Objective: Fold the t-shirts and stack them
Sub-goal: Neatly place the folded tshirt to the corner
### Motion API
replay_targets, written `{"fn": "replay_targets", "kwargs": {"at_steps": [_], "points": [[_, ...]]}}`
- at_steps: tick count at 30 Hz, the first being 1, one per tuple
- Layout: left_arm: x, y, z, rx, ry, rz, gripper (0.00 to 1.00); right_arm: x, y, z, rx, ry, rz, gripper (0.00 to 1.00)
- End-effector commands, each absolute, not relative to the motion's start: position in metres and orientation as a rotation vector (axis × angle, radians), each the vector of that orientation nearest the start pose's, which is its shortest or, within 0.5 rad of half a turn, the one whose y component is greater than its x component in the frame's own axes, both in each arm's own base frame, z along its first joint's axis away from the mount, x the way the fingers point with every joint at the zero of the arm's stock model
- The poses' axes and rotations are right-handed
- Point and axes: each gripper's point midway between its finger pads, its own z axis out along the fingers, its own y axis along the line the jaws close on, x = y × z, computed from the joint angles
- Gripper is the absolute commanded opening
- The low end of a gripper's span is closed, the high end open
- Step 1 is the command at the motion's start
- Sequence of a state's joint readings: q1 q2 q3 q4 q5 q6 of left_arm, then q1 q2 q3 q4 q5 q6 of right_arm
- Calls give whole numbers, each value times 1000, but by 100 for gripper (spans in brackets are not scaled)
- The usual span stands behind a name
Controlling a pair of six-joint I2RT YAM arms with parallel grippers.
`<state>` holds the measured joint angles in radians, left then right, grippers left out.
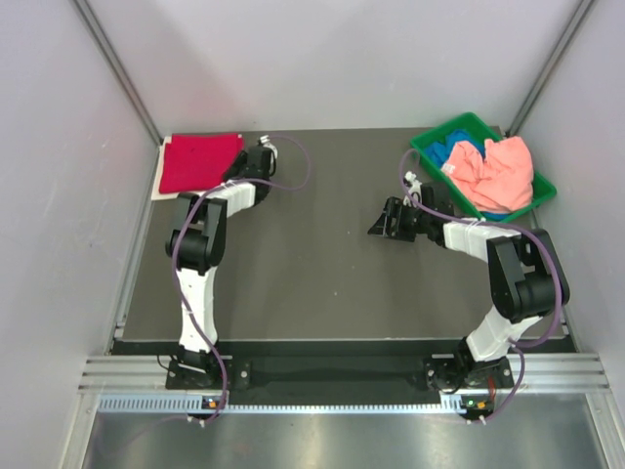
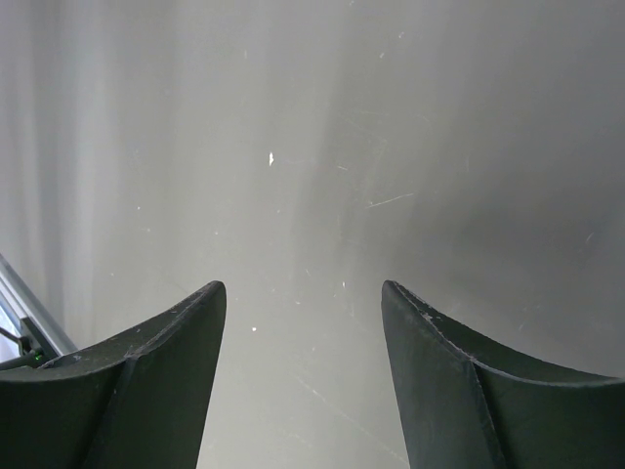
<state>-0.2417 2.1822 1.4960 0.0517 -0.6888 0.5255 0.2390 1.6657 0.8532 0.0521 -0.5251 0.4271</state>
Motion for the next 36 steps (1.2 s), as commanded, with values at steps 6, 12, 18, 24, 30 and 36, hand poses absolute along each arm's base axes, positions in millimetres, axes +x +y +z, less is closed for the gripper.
{"fn": "replay_targets", "kwargs": {"at_steps": [6, 12, 18, 24, 30, 36], "points": [[558, 4, 76, 416, 2115, 962, 56, 365, 201, 80, -109, 2324, 959, 65], [561, 12, 90, 394, 2076, 1038, 47, 366, 201, 79, -105, 2326, 959, 65], [567, 15, 124, 355, 2016, 1054, 31, 367, 201, 78, -101, 2326, 963, 65], [567, 21, 136, 333, 2003, 1093, 31, 367, 202, 78, -99, 2328, 970, 65], [567, 29, 131, 307, 2043, 1080, 33, 366, 202, 80, -104, 2324, 968, 65], [553, 6, 100, 371, 2111, 936, 34, 366, 203, 81, -104, 2322, 972, 65]]}}
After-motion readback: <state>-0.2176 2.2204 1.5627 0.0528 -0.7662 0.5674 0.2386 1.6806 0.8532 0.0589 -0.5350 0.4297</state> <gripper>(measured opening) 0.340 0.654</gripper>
